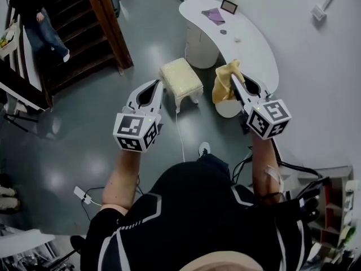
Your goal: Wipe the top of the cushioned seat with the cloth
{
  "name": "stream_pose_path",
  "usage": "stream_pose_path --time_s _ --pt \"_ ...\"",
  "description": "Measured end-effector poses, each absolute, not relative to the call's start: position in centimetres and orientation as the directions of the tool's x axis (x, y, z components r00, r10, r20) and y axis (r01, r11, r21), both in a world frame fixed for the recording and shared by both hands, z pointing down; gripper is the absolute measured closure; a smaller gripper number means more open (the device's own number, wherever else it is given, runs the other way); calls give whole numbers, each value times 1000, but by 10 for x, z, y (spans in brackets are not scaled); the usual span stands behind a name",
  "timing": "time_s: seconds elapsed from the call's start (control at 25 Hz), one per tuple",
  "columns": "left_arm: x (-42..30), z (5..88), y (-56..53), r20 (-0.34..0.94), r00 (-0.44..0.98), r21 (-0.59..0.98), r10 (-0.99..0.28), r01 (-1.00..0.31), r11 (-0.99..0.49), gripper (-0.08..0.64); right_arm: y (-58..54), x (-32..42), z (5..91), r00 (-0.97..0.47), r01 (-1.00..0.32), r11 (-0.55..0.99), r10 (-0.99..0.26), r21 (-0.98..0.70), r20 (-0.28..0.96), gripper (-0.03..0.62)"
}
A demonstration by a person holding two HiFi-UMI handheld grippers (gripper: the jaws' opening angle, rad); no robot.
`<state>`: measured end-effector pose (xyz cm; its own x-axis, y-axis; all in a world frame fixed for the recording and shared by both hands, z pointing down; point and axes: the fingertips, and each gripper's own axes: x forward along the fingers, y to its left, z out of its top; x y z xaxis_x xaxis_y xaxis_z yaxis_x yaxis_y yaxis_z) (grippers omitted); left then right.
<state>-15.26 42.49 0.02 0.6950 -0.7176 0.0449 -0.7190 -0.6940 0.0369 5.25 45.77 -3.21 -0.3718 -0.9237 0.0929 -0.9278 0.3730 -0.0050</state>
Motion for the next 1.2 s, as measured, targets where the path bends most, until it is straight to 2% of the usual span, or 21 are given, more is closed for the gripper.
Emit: stream_pose_path --time_s 0.16,0.52,1.2 --pt "-145 -2 403 15 705 72 -709 -708 -702 556 427 55 -32 -399 -917 399 -914 -14 72 530" --pt "-121 -8 306 -25 622 134 -783 -774 -619 555 325 90 -25 -475 -880 474 -877 -28 70 529" --pt "6 6 147 50 597 101 -801 -801 -591 555 167 198 -20 -530 -848 530 -845 -30 71 529"
